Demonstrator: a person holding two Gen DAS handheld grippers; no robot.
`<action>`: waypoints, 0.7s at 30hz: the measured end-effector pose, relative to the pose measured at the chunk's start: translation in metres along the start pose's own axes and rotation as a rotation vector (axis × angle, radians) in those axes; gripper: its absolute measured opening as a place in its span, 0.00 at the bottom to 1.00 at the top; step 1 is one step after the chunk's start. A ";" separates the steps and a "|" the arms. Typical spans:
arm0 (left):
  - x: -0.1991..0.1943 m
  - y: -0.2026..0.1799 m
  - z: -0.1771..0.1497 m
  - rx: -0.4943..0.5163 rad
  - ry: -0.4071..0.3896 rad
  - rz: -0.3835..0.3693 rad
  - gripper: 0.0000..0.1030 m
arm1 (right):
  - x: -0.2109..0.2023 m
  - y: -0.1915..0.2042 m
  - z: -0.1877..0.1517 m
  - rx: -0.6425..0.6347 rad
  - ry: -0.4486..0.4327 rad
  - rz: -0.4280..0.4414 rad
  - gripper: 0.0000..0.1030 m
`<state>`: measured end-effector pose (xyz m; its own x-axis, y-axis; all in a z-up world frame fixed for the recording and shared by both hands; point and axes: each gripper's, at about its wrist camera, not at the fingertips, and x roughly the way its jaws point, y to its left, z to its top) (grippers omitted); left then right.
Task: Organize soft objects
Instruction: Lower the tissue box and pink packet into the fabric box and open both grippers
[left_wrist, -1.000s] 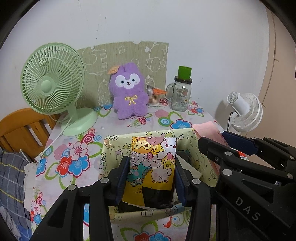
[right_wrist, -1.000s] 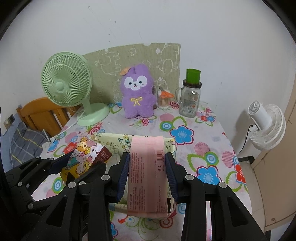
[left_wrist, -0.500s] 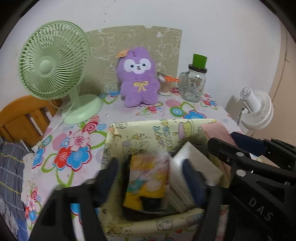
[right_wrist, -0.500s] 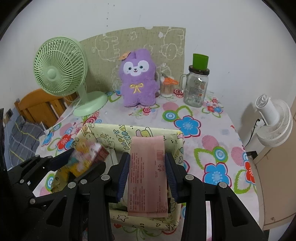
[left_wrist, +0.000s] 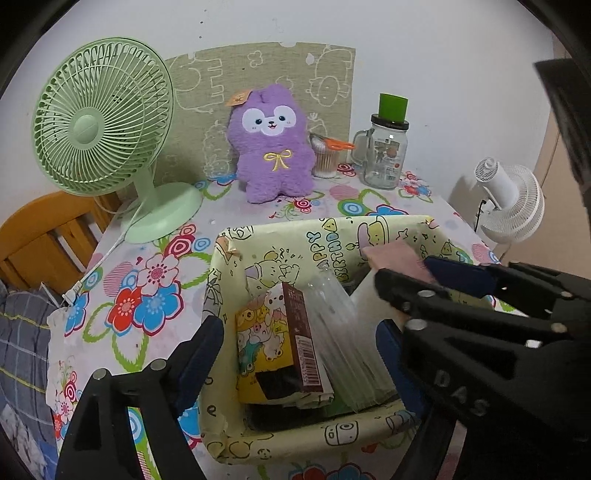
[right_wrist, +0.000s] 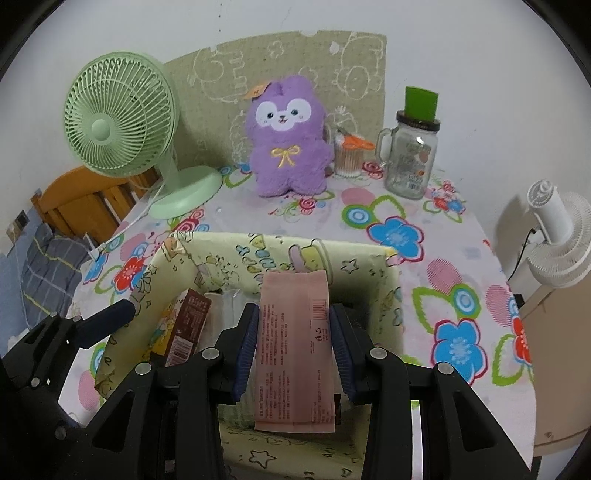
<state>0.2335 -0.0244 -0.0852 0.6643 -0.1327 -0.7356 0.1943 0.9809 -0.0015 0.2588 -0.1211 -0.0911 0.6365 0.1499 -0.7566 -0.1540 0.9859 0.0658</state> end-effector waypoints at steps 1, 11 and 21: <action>0.000 0.000 0.000 0.002 0.001 -0.003 0.85 | 0.002 0.001 -0.001 0.001 0.007 0.007 0.41; -0.004 -0.006 -0.004 0.020 0.020 -0.001 0.86 | -0.001 0.000 -0.009 -0.010 0.009 -0.047 0.68; -0.019 -0.014 -0.014 0.020 0.006 -0.001 0.95 | -0.023 -0.007 -0.022 0.002 -0.012 -0.047 0.69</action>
<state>0.2078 -0.0336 -0.0808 0.6597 -0.1331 -0.7396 0.2098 0.9777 0.0112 0.2291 -0.1333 -0.0882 0.6522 0.1043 -0.7508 -0.1223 0.9920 0.0315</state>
